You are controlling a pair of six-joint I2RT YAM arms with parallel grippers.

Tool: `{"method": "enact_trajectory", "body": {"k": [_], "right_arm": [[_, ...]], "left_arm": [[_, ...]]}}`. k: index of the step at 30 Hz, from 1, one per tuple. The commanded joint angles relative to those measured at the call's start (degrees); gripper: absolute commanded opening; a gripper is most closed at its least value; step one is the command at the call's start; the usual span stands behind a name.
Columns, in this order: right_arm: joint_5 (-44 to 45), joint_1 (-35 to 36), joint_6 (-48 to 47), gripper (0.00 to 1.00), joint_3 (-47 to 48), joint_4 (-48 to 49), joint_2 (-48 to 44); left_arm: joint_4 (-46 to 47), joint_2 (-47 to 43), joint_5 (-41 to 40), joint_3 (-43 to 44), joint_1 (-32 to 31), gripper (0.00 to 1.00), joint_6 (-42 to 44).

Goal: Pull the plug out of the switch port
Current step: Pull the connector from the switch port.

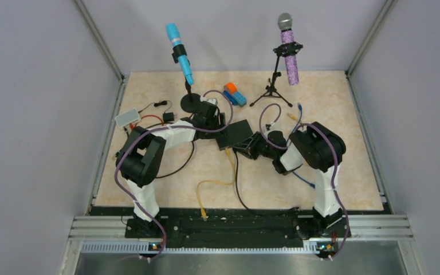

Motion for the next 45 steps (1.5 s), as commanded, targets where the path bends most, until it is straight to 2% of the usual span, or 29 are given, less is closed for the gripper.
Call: {"method": "enact_trajectory", "body": {"k": [1,4,9,20,30,36,45], "right_arm": [[2.08,0.43,-1.68,0.21,-1.34,-0.66,-0.55],[2.06,0.43,-2.05,0.21,-1.80,-0.95,-1.12],[1.80,0.42,-1.95,0.30,-1.00,-1.05,-0.97],[1.89,0.43,-2.38,0.30,2.24,-2.98,0.71],[2.05,0.38,-3.25,0.21,0.81,-3.52,-0.36],[1.67,0.41,-3.50,0.31,0.92,-3.66,-0.60],[1.04,0.04,-3.14,0.30,3.84,-3.81,1.60]], "left_arm": [[-4.49,-0.38,-0.91,-1.97,-0.28,0.67,2.09],[-4.51,-0.29,-0.83,-1.97,-0.21,0.67,2.09],[-4.49,-0.59,-0.80,-2.04,-0.24,0.67,2.18],[-4.59,-0.94,-0.58,-1.96,-0.25,0.67,2.36],[-3.78,-0.97,-0.41,-2.65,-0.20,0.67,2.10],[-3.70,-1.02,-0.36,-2.75,-0.30,0.67,2.09],[-3.71,-1.20,1.81,-2.77,-0.24,0.67,2.36]]}}
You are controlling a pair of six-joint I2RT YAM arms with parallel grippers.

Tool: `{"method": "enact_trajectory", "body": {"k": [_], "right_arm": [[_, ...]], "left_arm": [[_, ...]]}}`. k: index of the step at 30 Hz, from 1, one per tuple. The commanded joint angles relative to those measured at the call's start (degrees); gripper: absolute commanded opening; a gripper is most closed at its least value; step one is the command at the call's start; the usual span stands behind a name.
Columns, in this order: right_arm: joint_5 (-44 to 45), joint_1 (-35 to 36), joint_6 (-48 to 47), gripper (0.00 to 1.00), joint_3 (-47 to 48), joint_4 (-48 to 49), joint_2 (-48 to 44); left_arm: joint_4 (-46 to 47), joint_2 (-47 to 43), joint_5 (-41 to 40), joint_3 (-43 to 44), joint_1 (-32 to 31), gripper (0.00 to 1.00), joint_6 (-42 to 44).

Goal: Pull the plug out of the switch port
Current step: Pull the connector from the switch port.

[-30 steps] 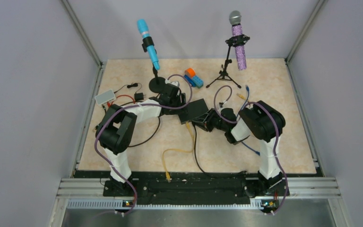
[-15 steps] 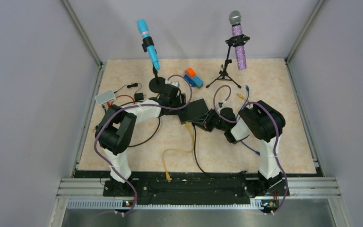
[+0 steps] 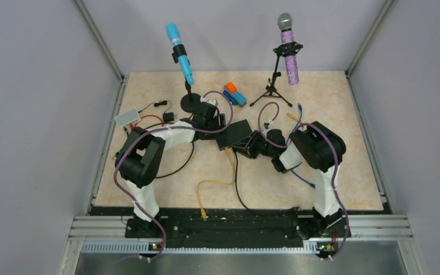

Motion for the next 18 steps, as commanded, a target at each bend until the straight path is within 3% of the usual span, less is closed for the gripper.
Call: {"method": "enact_trajectory", "body": {"k": [1,5,11,18], "right_arm": [[2.22,-0.01,-1.96,0.29,2.60,-2.25,1.65],[2.49,-0.09,-2.28,0.21,2.11,-2.38,1.32],[2.31,-0.15,-2.39,0.19,1.78,-2.48,1.36],[2.36,-0.91,-2.37,0.06,1.14,-2.17,0.81]], "left_arm": [[-3.90,-0.62,1.05,-1.83,-0.22,0.67,2.25],[-3.77,-0.54,0.97,-2.08,-0.29,0.67,2.25],[-3.41,-0.40,1.26,-2.17,-0.29,0.67,1.90],[-3.46,-0.56,1.37,-2.49,-0.30,0.67,2.05]]}}
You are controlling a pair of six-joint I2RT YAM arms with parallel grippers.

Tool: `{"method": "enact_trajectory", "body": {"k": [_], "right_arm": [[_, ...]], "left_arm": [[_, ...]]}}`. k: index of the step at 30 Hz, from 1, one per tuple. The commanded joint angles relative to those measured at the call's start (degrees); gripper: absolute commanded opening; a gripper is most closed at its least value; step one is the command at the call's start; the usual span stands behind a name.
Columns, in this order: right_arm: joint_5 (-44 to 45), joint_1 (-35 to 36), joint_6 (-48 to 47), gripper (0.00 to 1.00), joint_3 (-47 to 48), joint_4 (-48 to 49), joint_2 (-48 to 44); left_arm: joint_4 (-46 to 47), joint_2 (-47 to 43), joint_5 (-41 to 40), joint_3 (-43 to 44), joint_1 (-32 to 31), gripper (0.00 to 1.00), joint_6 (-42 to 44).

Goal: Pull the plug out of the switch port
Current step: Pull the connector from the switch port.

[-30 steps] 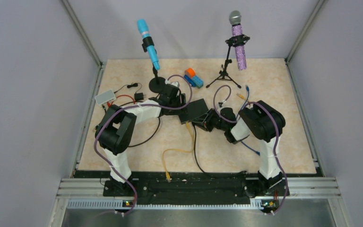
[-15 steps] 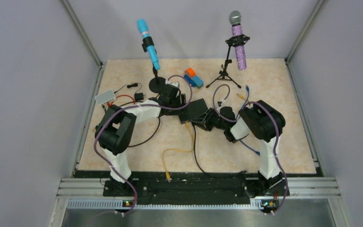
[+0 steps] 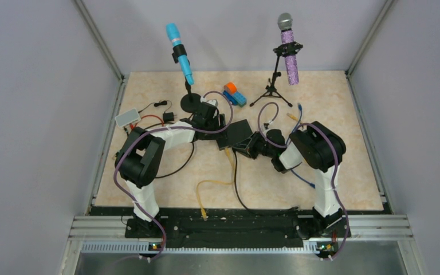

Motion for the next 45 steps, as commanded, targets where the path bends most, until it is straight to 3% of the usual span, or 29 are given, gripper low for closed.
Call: {"method": "enact_trajectory", "body": {"k": [1,15,21,30,45], "right_arm": [[2.55,-0.88,-1.09,0.06,0.48,-0.49,0.65],[1.09,-1.35,-5.15,0.00,1.43,-3.07,-0.90],[1.57,-1.35,-5.56,0.27,1.45,-3.46,-1.52],[0.36,-0.18,-4.07,0.29,3.06,-1.32,1.70],[0.45,-0.77,-4.87,0.00,2.19,-2.25,0.99]], "left_arm": [[-3.65,-0.54,0.51,-2.11,-0.35,0.67,1.60],[-3.80,-0.77,0.92,-1.58,-0.27,0.67,3.47],[-3.52,-0.73,1.71,-1.52,-0.28,0.67,3.68],[-3.09,-0.73,2.66,-1.54,-0.17,0.66,3.86],[-2.63,-1.28,2.98,-2.20,-0.19,0.66,4.13]]}}
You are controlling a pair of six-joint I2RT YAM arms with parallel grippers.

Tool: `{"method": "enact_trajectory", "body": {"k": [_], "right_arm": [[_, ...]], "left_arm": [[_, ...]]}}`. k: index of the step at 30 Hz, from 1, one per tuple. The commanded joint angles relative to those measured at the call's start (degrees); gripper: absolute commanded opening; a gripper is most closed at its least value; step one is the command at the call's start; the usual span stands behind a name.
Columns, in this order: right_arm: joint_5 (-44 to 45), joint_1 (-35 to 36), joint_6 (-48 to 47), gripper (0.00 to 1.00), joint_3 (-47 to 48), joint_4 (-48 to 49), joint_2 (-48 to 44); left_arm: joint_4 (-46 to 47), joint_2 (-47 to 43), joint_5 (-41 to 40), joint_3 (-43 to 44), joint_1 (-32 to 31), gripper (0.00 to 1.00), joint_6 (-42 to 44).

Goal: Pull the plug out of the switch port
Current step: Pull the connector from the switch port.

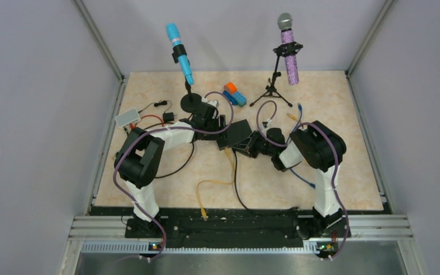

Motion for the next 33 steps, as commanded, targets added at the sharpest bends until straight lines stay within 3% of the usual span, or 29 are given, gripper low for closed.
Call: {"method": "enact_trajectory", "body": {"k": [1,15,18,21,26,33], "right_arm": [[2.53,-0.46,-1.59,0.00,0.99,-1.14,0.67],[1.96,-1.03,-5.65,0.01,1.80,-5.86,-1.15],[1.45,-1.02,-4.24,0.22,2.50,-4.70,-0.06],[1.36,-1.03,-2.54,0.29,3.00,-3.09,0.87],[1.60,-0.94,-1.80,0.29,3.52,-2.99,1.62],[1.71,-0.93,-1.46,0.07,2.92,-2.51,1.81]], "left_arm": [[-2.84,-0.89,1.11,-1.76,-0.39,0.66,1.61],[-2.76,-0.35,1.49,-1.52,-0.38,0.66,1.69],[-2.79,-0.29,1.63,-1.50,-0.39,0.66,1.69],[-2.75,-0.42,1.72,-1.45,-0.34,0.66,1.69],[-2.71,-0.44,2.18,-1.19,-0.37,0.67,1.86],[-2.78,-0.58,2.18,-1.55,-0.39,0.66,1.96]]}}
